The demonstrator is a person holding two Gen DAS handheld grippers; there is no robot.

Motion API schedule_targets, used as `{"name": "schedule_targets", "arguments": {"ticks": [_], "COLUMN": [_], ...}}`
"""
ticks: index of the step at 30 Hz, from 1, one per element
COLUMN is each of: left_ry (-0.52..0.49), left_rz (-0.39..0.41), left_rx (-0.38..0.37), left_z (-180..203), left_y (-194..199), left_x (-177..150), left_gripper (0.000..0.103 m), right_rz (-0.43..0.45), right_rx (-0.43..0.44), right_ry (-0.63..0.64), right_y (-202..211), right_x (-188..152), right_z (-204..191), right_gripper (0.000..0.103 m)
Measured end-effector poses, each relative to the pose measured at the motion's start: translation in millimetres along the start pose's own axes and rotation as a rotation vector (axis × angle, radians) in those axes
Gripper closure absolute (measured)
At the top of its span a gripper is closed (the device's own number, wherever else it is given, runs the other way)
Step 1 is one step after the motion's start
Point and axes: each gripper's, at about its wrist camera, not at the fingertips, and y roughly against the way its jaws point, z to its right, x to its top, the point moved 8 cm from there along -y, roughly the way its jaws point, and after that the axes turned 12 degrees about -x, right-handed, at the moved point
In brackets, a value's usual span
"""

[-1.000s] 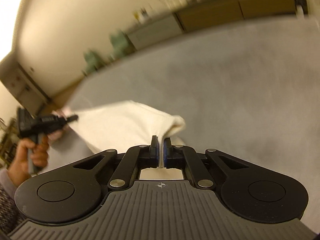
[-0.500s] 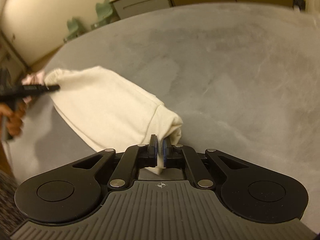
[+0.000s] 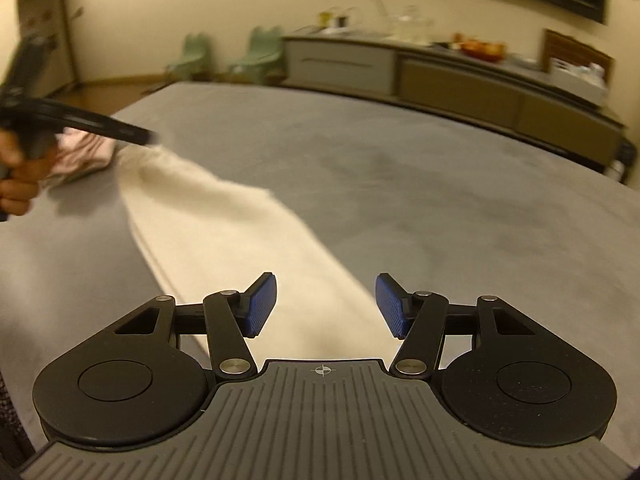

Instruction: Fold clothes

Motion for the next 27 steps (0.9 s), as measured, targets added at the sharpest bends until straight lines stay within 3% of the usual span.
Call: {"name": "schedule_targets", "arguments": {"ticks": [2,4,7,11,14,19,22,27], "left_ry": [-0.026,-0.041,-0.026,0.014,0.034,0.114,0.086,0.027], "left_rz": [-0.022,-0.022,-0.002,0.051,0.102,0.139,0.096,-0.012], "left_rx": [0.074,0.149,0.222,0.162,0.155,0.063,-0.010,0.047], "left_z": [-8,-20,-37,-40,-39,-42,-28,-30], "left_y": [-18,-29,-36,-18,11,48,44,8], "left_x": [-2,-3,-4,4,11,4,-10,-31], "left_gripper": [0.074,0.079,0.095,0.094,0.079,0.080,0.080,0.083], "right_rz": [-0.021,-0.109,-0.158,-0.174,-0.185,-0.094,-0.053,-0.145], "right_rx": [0.006,-0.005,-0.022,-0.019,-0.014,-0.018,-0.002,-0.034], "right_ry": [0.009,0.005,0.065,0.091,0.090,0.056,0.059,0.142], "right_y": [-11,-25,-30,-26,-25,-13,-6,-31], "right_x": [1,-12,-27,-36,-40,-17,-9,-33], "right_z": [-8,-7,-6,-3,-3,-6,-14,-25], "right_gripper": [0.044,0.045,0.047,0.047,0.044,0.040,0.031,0.029]}}
